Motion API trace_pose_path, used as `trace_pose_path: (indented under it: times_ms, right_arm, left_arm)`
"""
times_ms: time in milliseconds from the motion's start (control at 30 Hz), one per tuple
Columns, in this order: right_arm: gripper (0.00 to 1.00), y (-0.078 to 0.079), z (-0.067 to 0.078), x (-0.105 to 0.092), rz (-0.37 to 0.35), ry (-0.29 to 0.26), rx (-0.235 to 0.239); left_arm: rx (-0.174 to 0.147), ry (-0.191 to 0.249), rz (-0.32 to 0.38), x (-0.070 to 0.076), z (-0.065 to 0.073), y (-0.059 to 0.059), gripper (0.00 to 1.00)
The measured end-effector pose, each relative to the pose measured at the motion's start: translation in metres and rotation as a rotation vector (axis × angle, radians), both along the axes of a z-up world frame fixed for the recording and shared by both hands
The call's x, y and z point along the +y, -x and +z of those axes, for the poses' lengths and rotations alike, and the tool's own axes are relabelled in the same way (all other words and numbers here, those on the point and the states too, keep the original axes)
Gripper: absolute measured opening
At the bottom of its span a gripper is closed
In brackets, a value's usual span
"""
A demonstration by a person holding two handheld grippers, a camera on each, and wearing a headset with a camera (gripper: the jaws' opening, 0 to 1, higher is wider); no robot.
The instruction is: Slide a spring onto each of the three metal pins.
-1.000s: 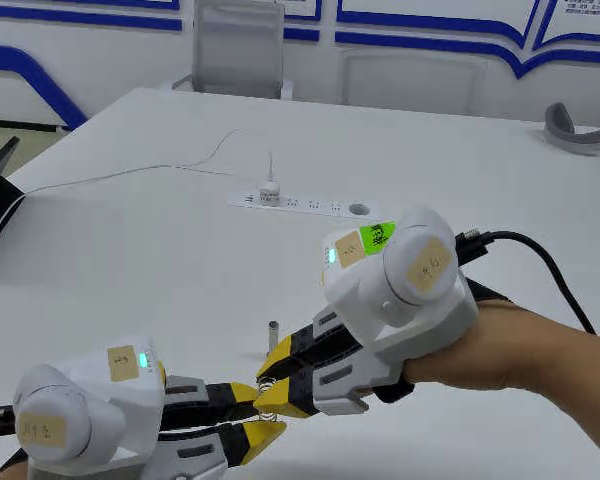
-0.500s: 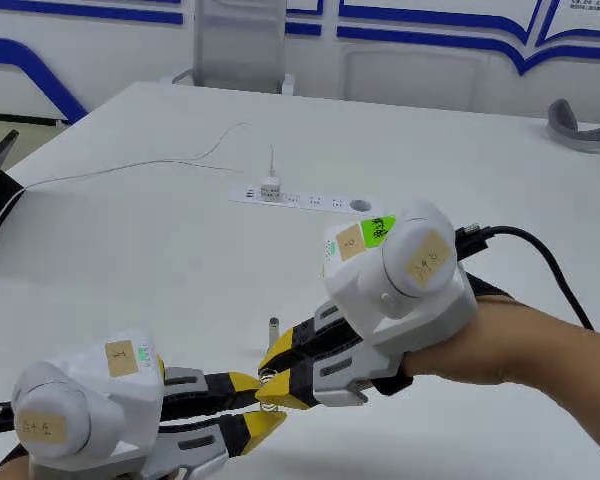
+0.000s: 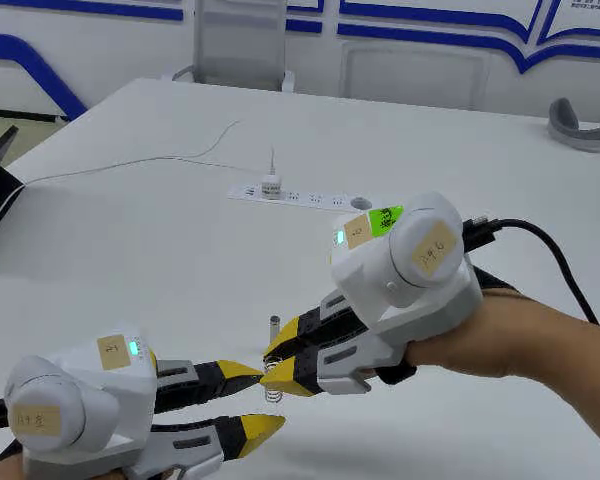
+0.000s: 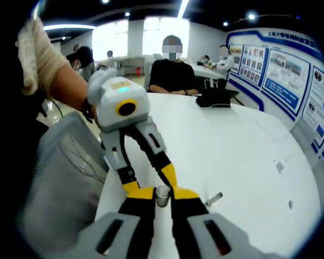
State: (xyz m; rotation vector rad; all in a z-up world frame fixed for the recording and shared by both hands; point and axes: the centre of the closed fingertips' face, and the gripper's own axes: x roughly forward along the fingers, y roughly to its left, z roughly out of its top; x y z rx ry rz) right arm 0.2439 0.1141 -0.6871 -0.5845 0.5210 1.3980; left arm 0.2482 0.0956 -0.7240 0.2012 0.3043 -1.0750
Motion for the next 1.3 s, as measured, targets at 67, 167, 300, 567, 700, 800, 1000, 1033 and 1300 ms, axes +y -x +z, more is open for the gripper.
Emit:
trace_pose_path:
  times_ms: [67, 167, 300, 567, 700, 800, 1000, 1033, 1300]
  right_arm:
    - [0.12, -0.002, 0.0, 0.0, -0.005, -0.001, -0.002]
    - [0.12, -0.006, 0.003, -0.002, -0.018, -0.006, -0.008]
    - [0.12, -0.013, 0.005, -0.004, -0.039, -0.011, -0.018]
    - [0.12, -0.029, 0.008, -0.007, -0.089, -0.023, -0.034]
    - [0.12, -0.039, 0.009, -0.008, -0.118, -0.03, -0.042]
    - [0.12, -0.048, 0.008, -0.01, -0.147, -0.034, -0.048]
    - [0.12, -0.066, 0.01, -0.01, -0.209, -0.06, -0.069]
    - [0.12, -0.069, 0.011, -0.009, -0.219, -0.063, -0.074]
    - [0.12, -0.09, 0.009, -0.008, -0.286, -0.088, -0.079]
  left_arm:
    - [0.007, -0.001, 0.009, 0.002, -0.001, -0.001, 0.32]
    - [0.014, -0.001, 0.021, 0.004, -0.003, -0.002, 0.37]
    - [0.021, -0.005, 0.032, 0.006, -0.004, -0.003, 0.42]
    - [0.025, 0.0, 0.054, 0.008, -0.004, -0.006, 0.49]
    - [0.028, 0.0, 0.063, 0.01, -0.004, -0.006, 0.51]
    - [0.03, 0.0, 0.071, 0.012, -0.005, -0.007, 0.53]
    - [0.033, -0.001, 0.08, 0.014, -0.006, -0.007, 0.55]
    - [0.033, -0.001, 0.08, 0.014, -0.006, -0.007, 0.56]
    - [0.033, -0.003, 0.088, 0.016, -0.007, -0.008, 0.57]
